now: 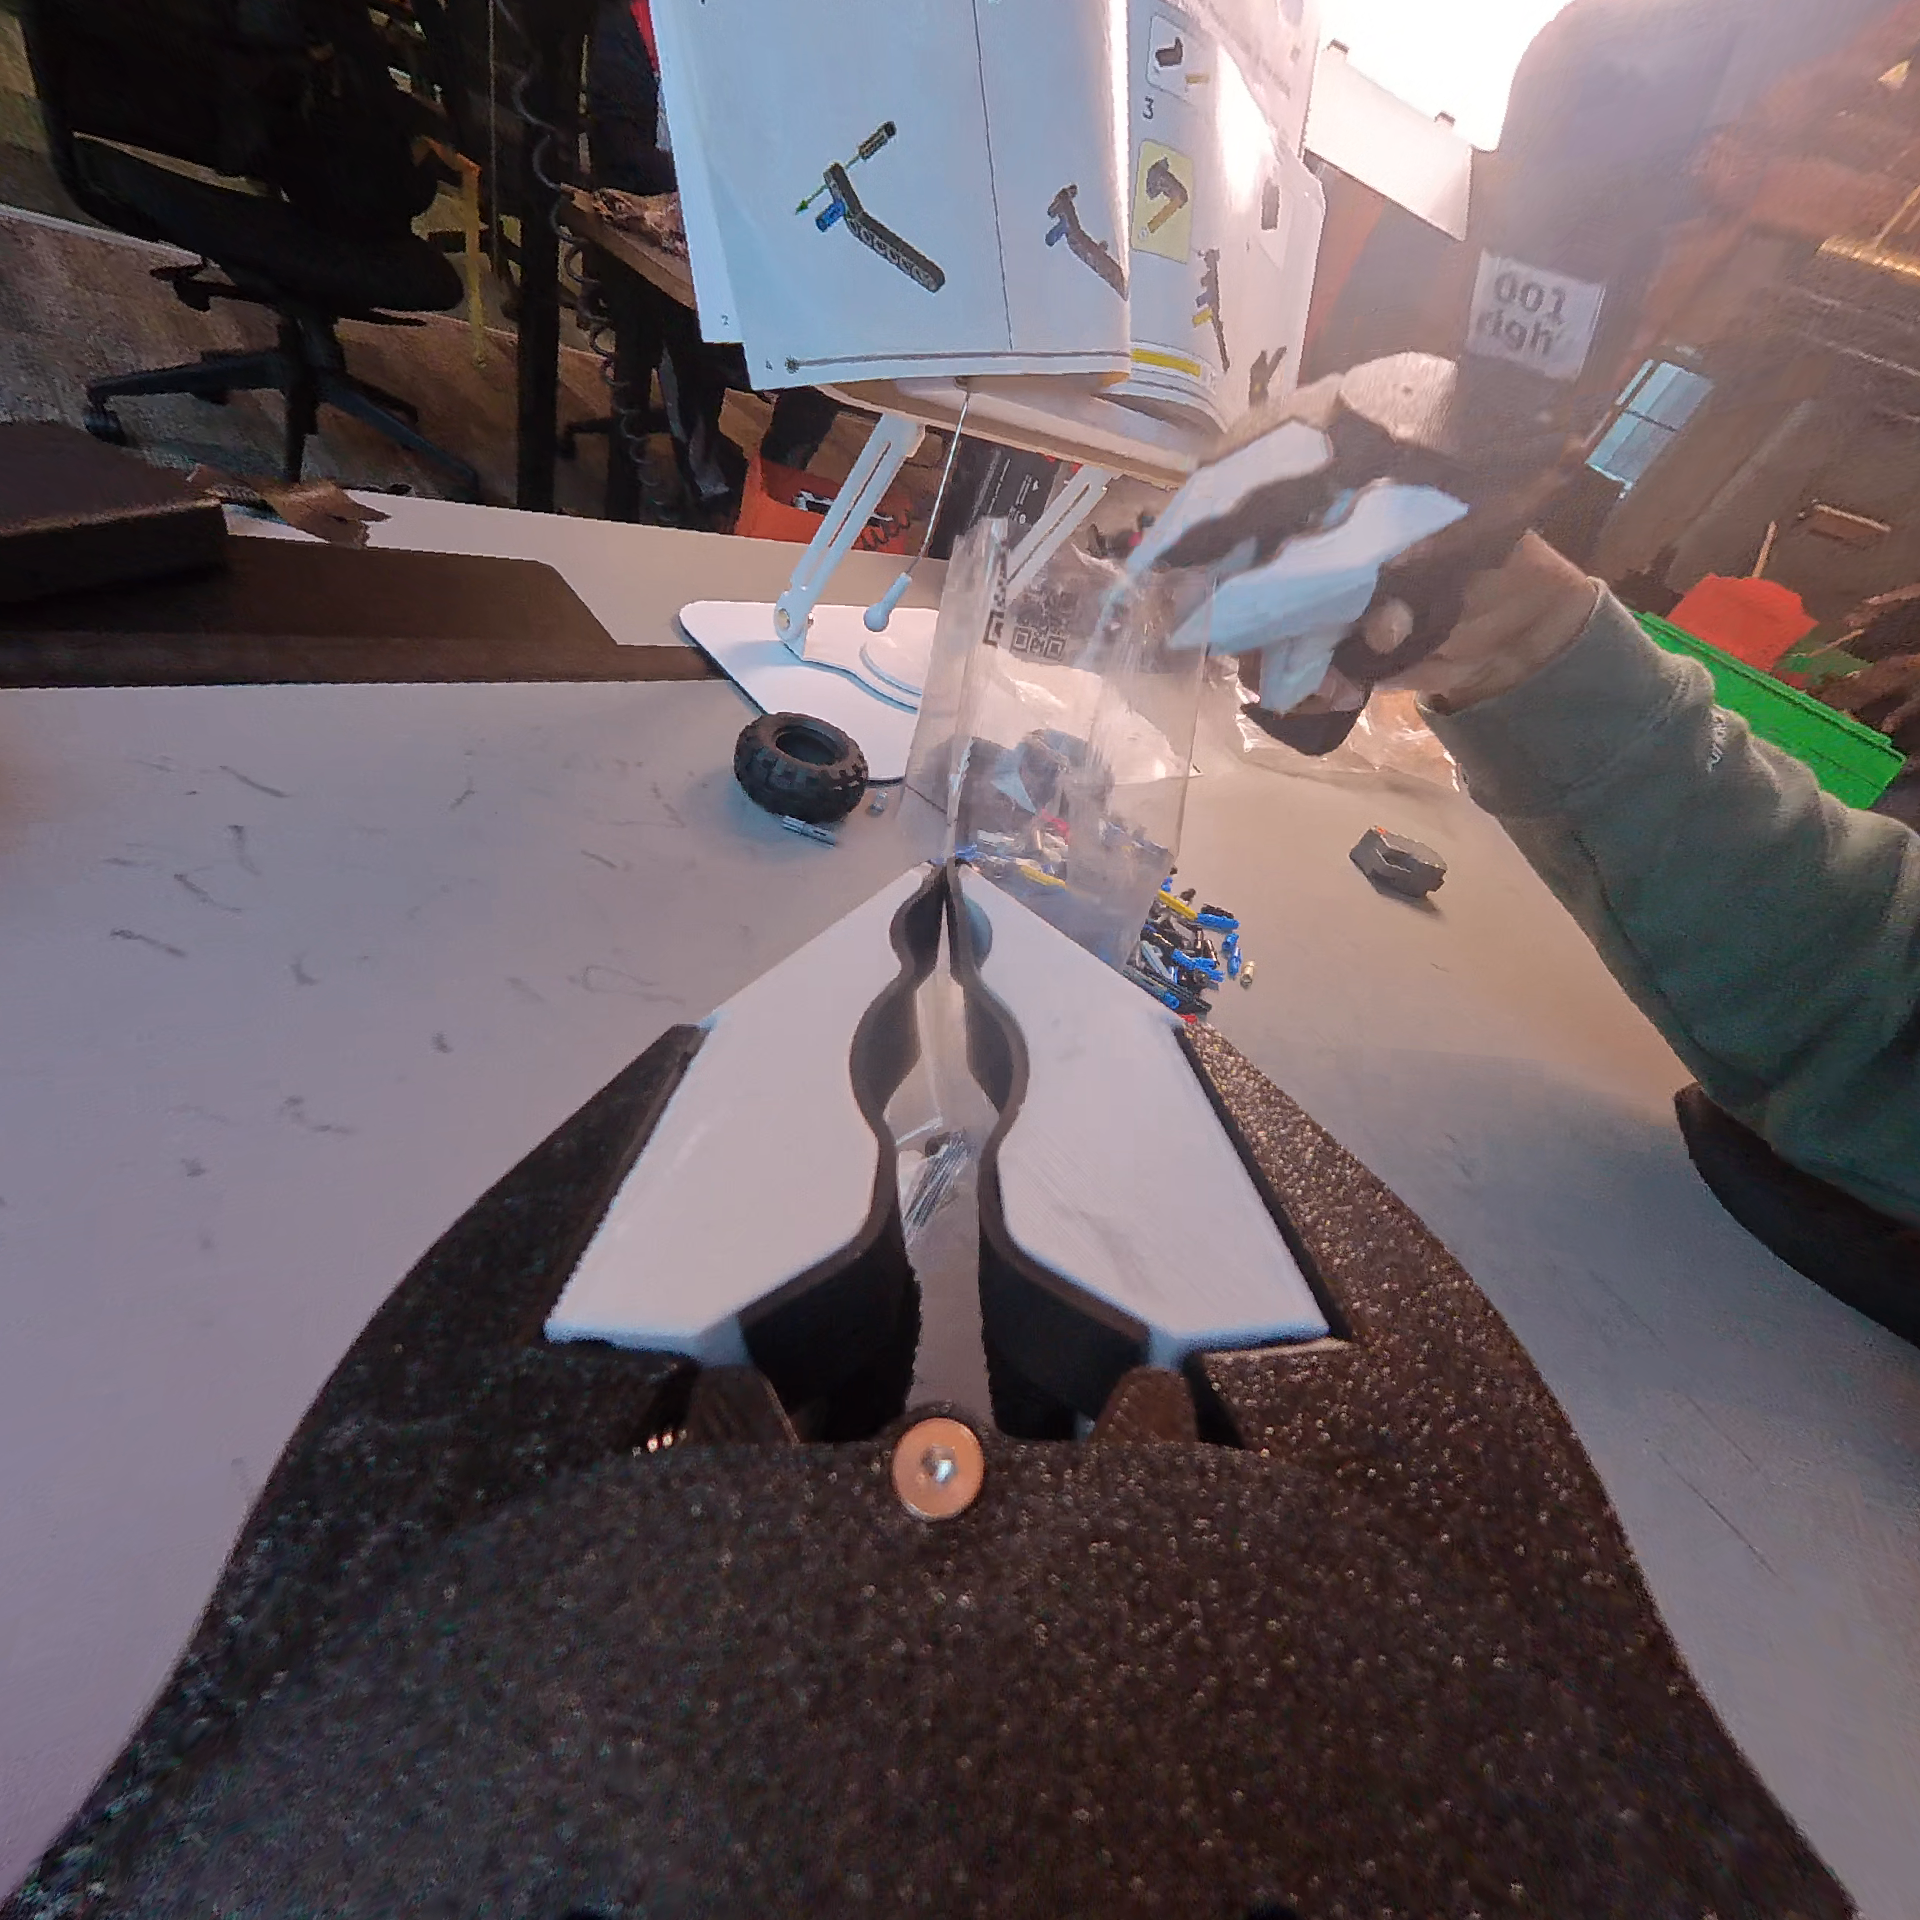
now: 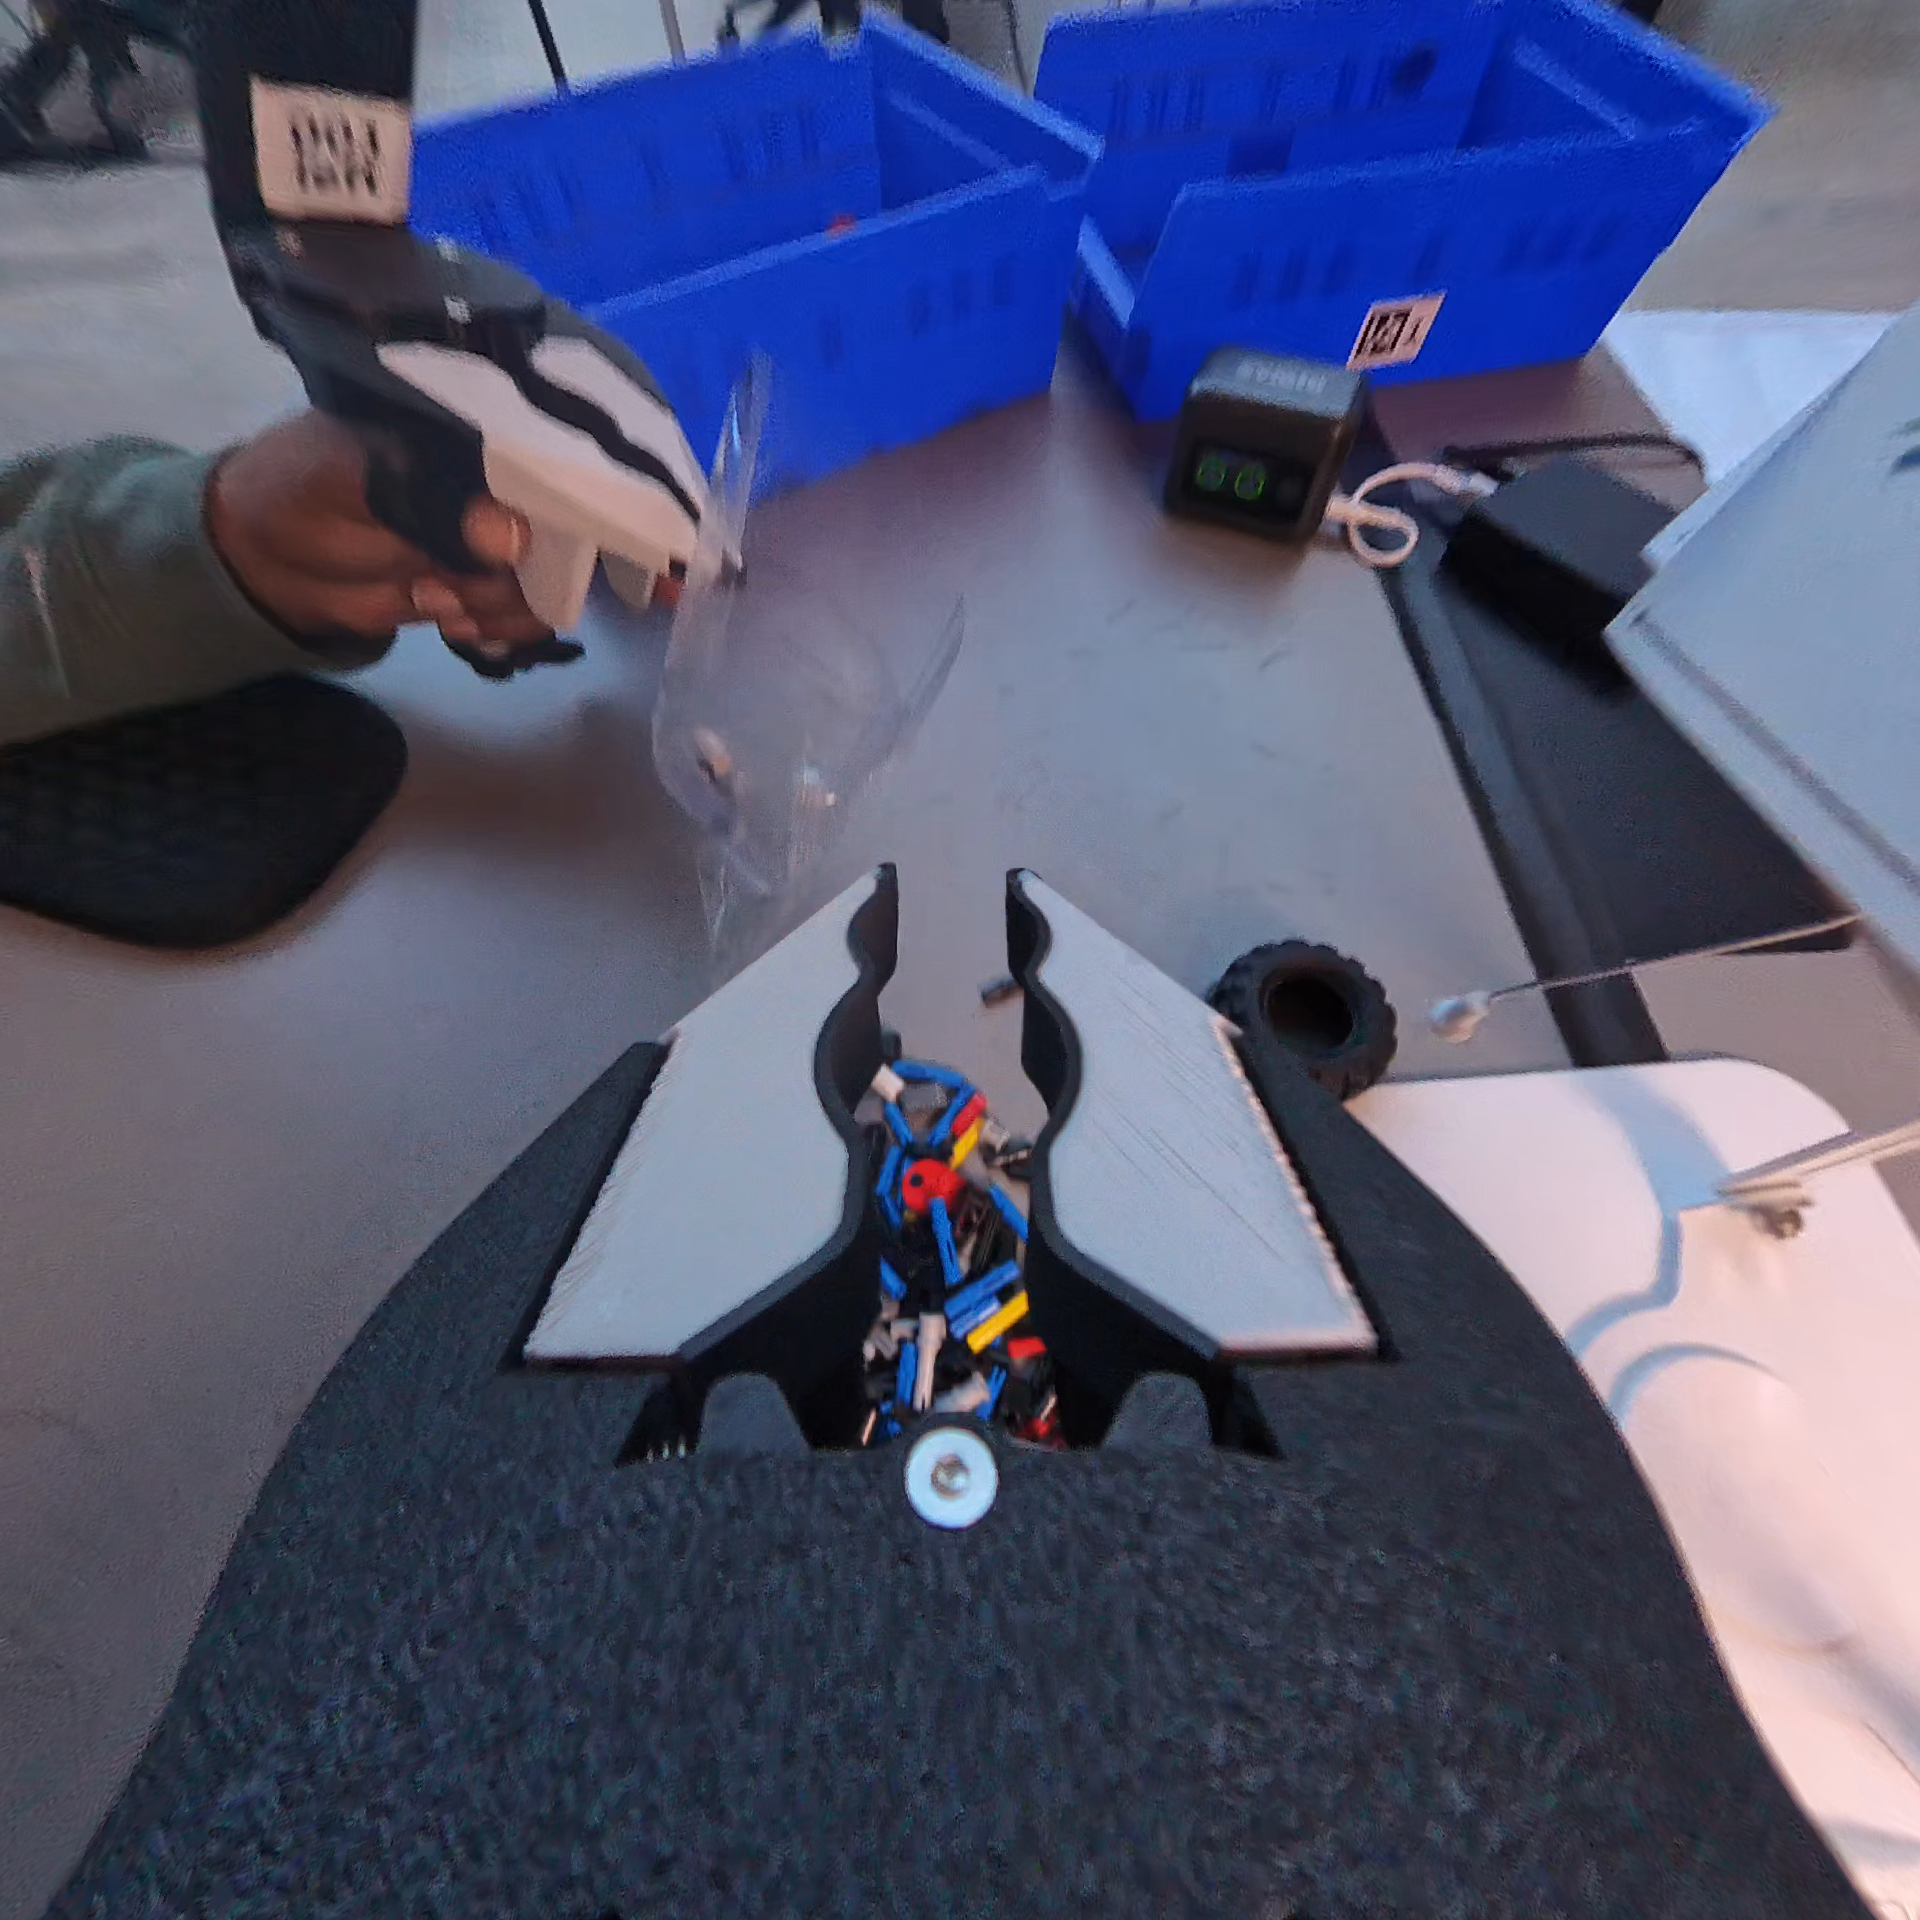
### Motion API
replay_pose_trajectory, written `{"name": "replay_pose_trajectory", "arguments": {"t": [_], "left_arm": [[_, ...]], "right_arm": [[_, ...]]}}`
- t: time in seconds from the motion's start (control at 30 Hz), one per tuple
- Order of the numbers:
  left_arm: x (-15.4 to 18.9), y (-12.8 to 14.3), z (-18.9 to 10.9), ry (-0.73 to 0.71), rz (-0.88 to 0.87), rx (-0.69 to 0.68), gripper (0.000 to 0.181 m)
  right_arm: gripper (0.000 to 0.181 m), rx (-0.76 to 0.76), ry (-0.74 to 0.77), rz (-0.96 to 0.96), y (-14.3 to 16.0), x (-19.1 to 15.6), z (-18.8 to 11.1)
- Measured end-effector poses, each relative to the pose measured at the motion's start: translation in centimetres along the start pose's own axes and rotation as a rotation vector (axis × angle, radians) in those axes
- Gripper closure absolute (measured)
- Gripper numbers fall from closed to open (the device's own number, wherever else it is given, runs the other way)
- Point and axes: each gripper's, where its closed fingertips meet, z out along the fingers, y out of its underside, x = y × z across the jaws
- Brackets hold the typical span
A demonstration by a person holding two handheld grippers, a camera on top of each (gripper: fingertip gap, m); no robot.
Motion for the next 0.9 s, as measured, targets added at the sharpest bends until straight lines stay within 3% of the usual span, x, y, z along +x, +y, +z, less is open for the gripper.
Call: {"name": "replay_pose_trajectory", "arguments": {"t": [0.13,0.23,0.9], "left_arm": [[-0.1,0.0,0.0,-0.004,-0.001,-0.001,0.181],[-0.2,0.1,0.0,-0.007,-0.008,-0.003,0.181],[-0.5,0.0,-0.2,0.021,-0.068,0.012,0.181]], "right_arm": [[0.165,-0.262,-0.053,-0.109,6.9,-1.6,2.9],[0.164,-0.375,-0.071,-0.200,9.8,-2.5,4.9],[0.175,-0.466,-0.078,-0.296,11.3,-2.9,6.0]]}}
